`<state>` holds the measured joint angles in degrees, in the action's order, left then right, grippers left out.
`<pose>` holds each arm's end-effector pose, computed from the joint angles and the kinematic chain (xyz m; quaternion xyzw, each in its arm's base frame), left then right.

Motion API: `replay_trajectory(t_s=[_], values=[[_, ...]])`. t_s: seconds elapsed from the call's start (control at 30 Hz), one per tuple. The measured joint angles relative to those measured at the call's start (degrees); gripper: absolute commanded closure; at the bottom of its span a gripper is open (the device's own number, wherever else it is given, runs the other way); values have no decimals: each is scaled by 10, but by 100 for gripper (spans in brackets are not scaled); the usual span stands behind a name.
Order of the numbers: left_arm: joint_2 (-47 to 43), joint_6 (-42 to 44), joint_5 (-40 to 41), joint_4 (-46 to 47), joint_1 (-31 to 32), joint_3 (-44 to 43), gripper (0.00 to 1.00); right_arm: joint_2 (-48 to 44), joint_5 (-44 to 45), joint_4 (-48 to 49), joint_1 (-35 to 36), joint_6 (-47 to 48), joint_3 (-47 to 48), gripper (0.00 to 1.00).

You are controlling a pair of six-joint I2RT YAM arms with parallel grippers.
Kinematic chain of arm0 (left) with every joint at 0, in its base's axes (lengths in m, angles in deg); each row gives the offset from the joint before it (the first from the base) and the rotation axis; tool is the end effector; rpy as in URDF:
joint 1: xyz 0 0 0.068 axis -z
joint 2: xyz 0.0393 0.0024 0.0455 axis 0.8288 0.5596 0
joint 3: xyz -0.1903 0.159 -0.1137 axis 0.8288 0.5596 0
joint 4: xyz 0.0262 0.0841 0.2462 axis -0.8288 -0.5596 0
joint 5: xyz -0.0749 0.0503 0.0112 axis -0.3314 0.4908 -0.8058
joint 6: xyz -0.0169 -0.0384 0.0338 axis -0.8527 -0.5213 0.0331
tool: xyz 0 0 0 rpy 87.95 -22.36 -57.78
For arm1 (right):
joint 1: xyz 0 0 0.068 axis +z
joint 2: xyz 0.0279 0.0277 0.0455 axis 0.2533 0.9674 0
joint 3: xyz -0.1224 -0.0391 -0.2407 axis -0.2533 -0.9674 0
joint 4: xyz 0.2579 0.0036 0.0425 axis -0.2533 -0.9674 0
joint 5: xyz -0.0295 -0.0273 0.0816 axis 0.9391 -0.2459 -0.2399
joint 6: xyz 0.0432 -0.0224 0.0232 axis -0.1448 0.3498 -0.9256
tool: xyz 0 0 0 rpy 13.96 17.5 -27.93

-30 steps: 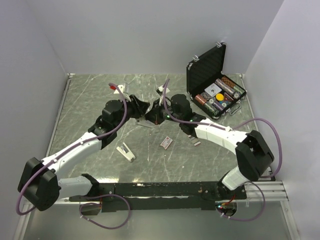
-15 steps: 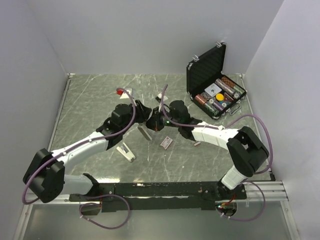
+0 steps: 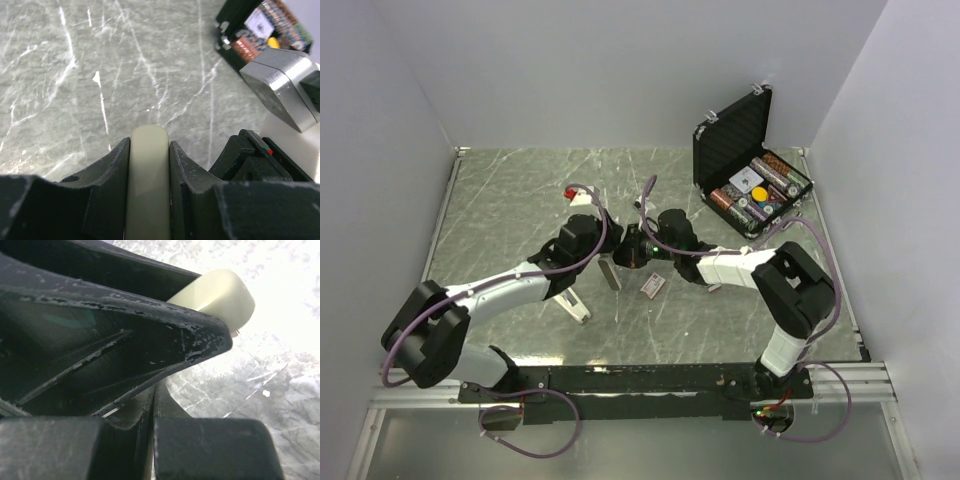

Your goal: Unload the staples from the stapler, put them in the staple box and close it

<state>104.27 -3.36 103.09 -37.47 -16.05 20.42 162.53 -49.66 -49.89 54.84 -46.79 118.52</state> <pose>0.2402 -0.1880 0.2433 -0.0463 0.8062 -0.2593 0.5298 0.2620 0.2458 0.2018 -0.2076 0.7657 0.5184 0.3193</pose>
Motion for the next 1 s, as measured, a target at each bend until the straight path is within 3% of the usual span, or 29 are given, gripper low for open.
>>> replay_trajectory(t_s=[0.5,1.0], values=[[54,11,51,19,7,-1,99,39,-30,58,-2,-71,-38,100],[71,15,56,20,7,-9,99,45,-22,44,-3,-59,-39,100]])
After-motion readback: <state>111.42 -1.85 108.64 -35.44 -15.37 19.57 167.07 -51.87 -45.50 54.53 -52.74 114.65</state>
